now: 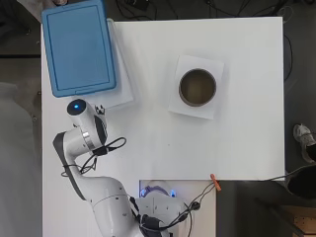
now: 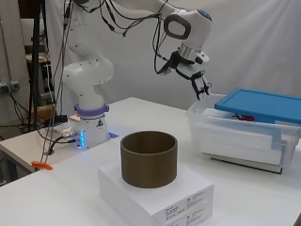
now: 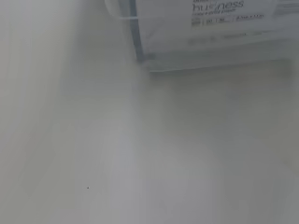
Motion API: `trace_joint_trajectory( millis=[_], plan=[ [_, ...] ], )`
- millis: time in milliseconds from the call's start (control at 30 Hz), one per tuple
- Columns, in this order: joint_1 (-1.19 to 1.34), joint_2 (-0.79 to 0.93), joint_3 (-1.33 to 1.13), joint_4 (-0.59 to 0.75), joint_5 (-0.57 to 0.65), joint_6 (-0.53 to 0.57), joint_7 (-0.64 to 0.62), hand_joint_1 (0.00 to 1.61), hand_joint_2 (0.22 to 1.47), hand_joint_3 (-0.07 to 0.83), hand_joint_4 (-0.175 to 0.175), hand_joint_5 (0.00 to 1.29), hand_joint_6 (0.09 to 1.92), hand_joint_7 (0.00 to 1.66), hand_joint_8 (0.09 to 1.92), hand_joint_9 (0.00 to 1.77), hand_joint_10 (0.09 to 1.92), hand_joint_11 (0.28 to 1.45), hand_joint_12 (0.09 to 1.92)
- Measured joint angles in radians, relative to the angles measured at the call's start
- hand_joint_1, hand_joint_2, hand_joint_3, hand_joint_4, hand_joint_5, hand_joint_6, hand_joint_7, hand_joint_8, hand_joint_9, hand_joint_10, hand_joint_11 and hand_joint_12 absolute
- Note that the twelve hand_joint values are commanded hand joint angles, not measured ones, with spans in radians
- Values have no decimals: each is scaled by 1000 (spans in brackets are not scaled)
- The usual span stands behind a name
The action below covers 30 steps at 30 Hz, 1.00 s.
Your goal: Teleoperate dual arm-hand system to remove items from a box
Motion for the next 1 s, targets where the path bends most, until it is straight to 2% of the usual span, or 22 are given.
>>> trace_joint_trajectory(
  millis=[67,167,267,467,567,700,733,767,833,1000],
  plan=[
    [1,0,-23,-55,29,76,-48,112,1128,4,41,589,87,809,87,840,87,740,87],
    [-3,74,-61,-74,6,164,-110,127,1134,4,44,613,87,812,87,838,87,733,87],
    [1,167,-101,-32,-43,184,-139,115,1137,4,41,590,87,764,87,775,87,674,87],
    [20,346,-171,194,-228,105,-112,30,1152,6,27,526,87,674,87,707,87,628,87],
    [34,411,-198,343,-316,23,-91,36,1144,1,15,468,87,581,87,627,87,585,87],
    [58,435,-203,486,-456,-96,-44,45,1139,-1,3,448,87,565,87,616,87,578,87],
    [64,439,-202,507,-504,-122,-33,53,1123,-6,11,385,87,402,87,454,87,510,87],
    [66,442,-203,523,-538,-137,-33,86,1119,-5,20,350,87,319,87,372,87,454,87],
    [64,461,-228,571,-555,-144,-66,117,1122,-2,40,394,87,410,87,482,87,505,87],
    [55,510,-306,757,-499,-73,-161,71,1059,-22,34,381,87,486,87,558,87,557,87]
  ],
)
